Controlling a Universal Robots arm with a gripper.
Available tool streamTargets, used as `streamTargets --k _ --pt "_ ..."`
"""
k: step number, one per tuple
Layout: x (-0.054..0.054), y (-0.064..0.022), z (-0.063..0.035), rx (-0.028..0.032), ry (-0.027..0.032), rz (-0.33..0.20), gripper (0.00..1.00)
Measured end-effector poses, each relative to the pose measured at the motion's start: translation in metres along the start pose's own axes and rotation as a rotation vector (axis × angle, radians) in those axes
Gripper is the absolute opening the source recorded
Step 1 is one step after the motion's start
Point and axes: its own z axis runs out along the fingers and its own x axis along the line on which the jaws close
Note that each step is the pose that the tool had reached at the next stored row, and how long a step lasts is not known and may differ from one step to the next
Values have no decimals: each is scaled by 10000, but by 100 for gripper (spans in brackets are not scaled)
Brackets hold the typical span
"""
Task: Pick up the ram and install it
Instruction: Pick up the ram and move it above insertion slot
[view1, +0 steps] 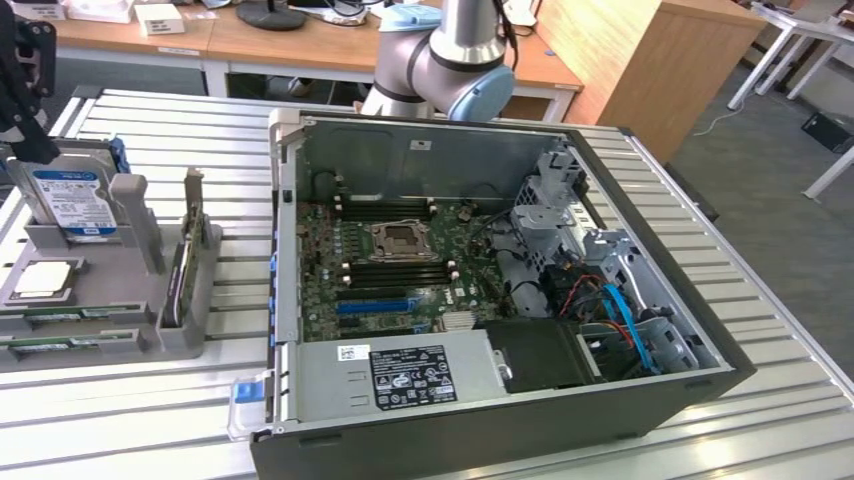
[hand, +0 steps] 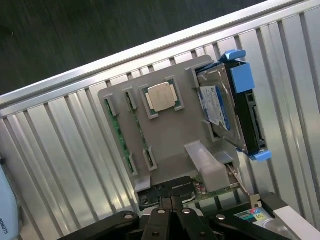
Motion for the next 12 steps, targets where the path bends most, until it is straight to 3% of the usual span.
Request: streamTargets --k 1,5,6,9,10,12 --pt "0 0 0 -84 -54 10 11" --pt "0 0 -1 -92 -61 12 11" --pt "1 -2 0 -155 -115 19 11" --pt "2 -2 0 -428 -475 76 11" --pt "3 -2 0 -501 -567 90 11" --pt "2 -2 0 -515 -579 94 11"
